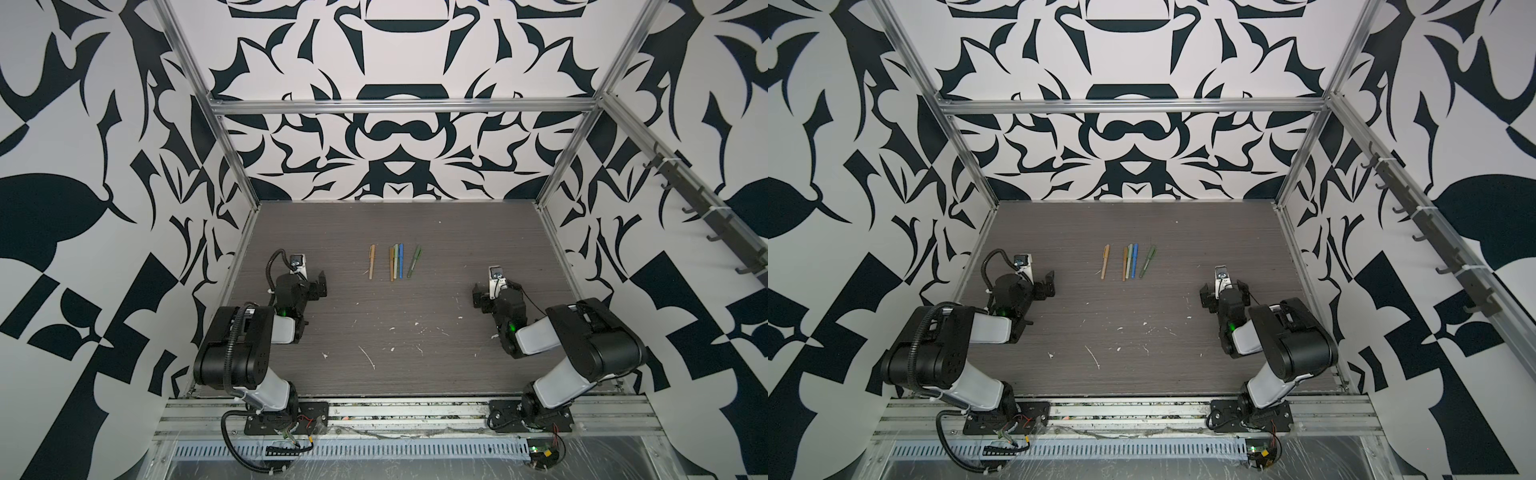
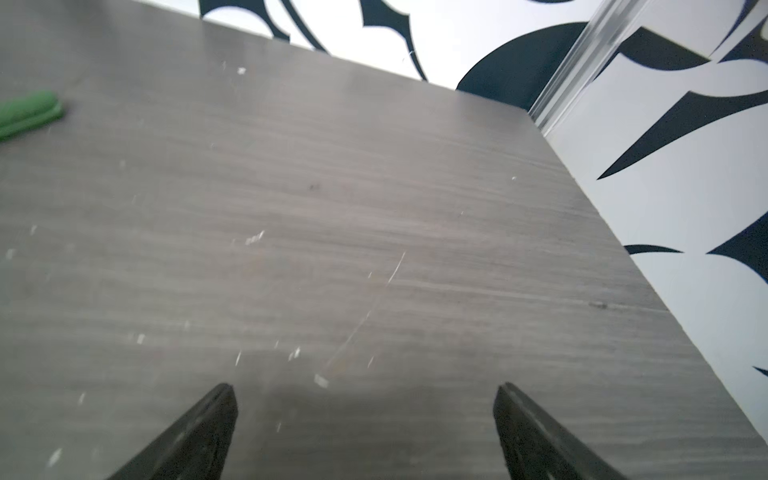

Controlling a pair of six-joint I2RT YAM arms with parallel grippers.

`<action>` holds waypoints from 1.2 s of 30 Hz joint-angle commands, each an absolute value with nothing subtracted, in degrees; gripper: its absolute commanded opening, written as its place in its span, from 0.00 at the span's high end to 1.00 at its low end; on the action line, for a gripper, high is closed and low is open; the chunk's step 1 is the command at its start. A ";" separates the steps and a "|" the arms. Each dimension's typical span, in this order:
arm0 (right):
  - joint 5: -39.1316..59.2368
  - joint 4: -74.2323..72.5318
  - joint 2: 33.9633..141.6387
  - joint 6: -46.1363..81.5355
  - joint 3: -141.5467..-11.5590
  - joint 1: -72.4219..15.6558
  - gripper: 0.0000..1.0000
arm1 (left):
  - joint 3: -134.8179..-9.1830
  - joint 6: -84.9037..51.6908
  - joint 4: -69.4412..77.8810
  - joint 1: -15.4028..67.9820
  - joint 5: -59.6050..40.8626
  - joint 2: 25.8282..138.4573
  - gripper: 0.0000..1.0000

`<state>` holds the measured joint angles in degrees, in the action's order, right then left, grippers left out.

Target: Insert the pens into the pen caps

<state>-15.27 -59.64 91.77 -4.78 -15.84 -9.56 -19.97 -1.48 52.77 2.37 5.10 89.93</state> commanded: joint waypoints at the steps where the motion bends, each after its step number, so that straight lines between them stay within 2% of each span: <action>1: -13.77 -53.88 89.40 0.95 -19.78 -5.33 0.00 | -20.88 -1.19 53.44 2.37 4.97 89.49 0.01; 36: -14.79 -54.23 89.39 1.18 -19.60 -5.27 0.00 | -20.87 -1.23 53.44 2.37 4.78 89.47 0.01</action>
<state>-14.68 -53.56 90.08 0.32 -19.46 -5.06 -19.97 -1.50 52.77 2.37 5.10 89.95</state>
